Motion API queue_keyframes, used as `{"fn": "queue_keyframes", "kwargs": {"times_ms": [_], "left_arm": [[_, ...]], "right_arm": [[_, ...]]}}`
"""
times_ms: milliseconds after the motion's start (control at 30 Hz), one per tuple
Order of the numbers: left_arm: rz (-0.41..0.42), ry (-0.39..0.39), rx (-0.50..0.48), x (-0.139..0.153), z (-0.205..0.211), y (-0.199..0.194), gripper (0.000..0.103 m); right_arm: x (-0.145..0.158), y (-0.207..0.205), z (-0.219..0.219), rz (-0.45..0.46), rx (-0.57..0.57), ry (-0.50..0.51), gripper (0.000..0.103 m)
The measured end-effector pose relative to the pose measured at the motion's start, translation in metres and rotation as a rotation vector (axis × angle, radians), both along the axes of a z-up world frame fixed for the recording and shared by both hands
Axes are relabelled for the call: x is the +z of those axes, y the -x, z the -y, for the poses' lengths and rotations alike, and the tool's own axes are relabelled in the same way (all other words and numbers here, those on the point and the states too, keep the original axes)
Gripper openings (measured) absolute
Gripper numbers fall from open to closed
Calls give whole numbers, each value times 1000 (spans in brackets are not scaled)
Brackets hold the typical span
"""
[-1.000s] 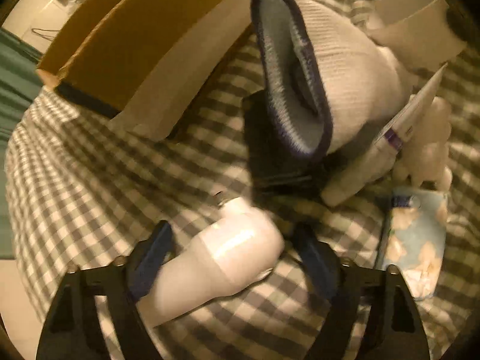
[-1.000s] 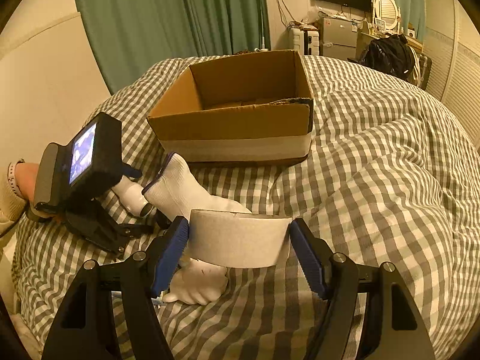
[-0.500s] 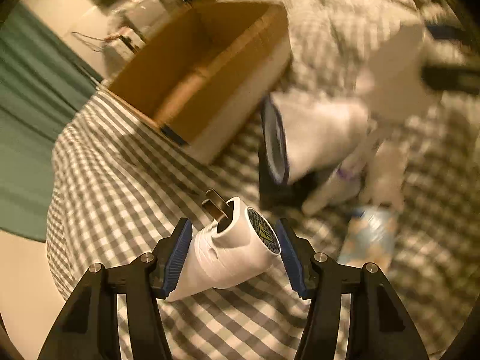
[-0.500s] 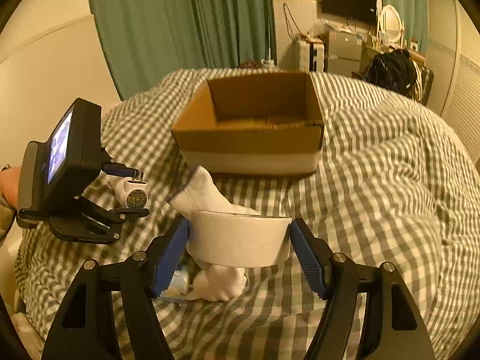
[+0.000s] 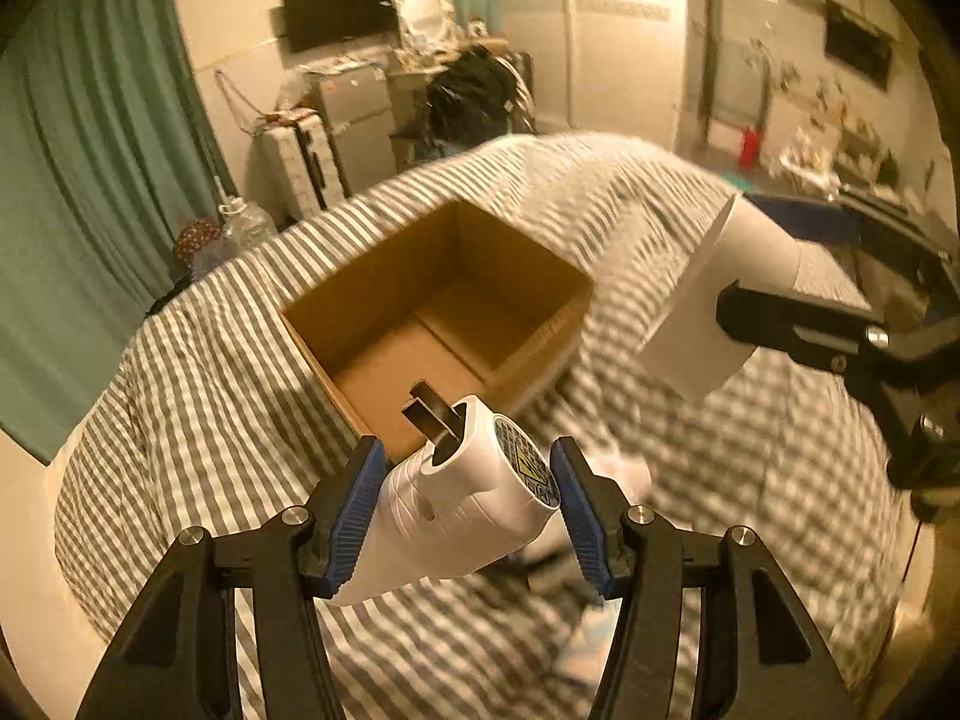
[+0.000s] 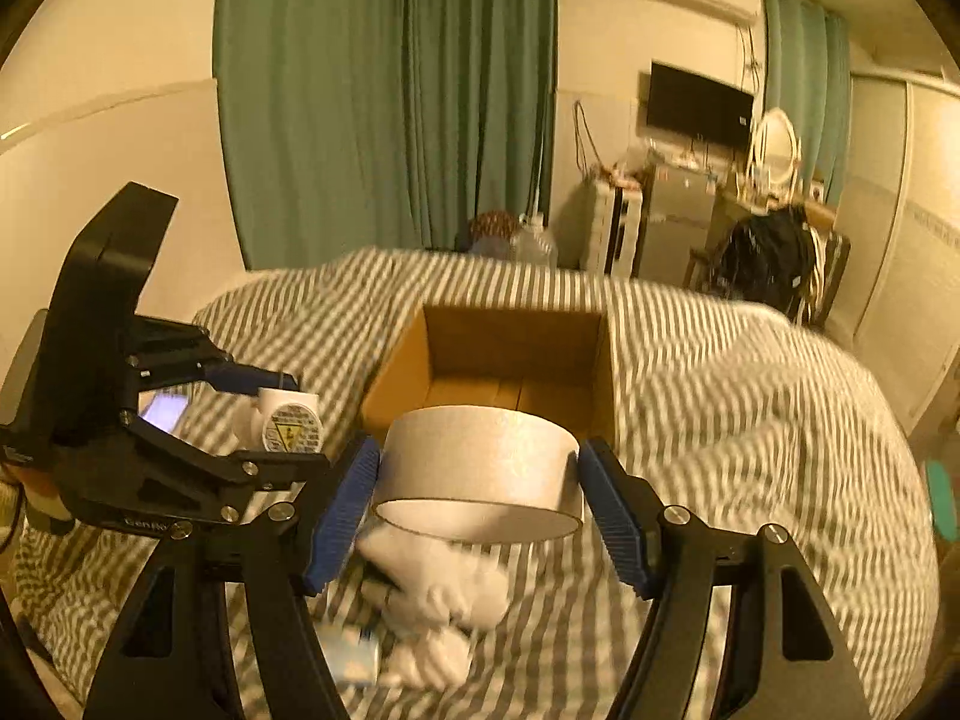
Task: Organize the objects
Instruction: 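Carry the tape roll and bottle over the box and release both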
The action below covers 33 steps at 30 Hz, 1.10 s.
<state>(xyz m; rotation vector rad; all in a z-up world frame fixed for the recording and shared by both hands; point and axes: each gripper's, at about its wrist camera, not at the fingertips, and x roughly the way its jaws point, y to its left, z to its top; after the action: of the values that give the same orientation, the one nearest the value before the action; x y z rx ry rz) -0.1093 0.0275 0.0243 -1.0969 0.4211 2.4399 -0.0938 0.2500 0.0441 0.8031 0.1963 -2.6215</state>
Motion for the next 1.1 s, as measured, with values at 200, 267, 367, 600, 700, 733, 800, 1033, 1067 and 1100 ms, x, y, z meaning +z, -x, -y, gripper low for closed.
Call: {"fn": "queue_keyframes", "kwargs": {"times_ms": [200,267,367,600,700,733,800,1033,1067,1100], "left_arm": [[-16,-60,127,8,6,66,58],[-12,-68,171,1,7,92,58],[-1,-70,208,-12,7,117,58],[27,-28,177,-57,-6,159,58],[61,-40,180,-69,-5,175,57],[66,-51,178,-71,-5,177,57],[65,-67,171,-72,-8,181,57],[39,-35,130,-58,-24,172,69],[29,-28,138,-53,-24,166,80],[20,-23,145,-50,-24,163,83]], "right_arm": [[20,62,9,-29,-24,11,68],[19,88,13,-15,-33,19,68],[10,129,17,19,-48,20,68],[-31,194,26,96,-53,4,68],[-48,213,29,124,-46,-12,68],[-53,218,29,130,-48,-16,68],[-59,225,27,132,-58,-16,68],[-50,214,12,104,-79,37,80],[-45,212,9,98,-80,51,82],[-37,207,5,92,-77,68,84]]}}
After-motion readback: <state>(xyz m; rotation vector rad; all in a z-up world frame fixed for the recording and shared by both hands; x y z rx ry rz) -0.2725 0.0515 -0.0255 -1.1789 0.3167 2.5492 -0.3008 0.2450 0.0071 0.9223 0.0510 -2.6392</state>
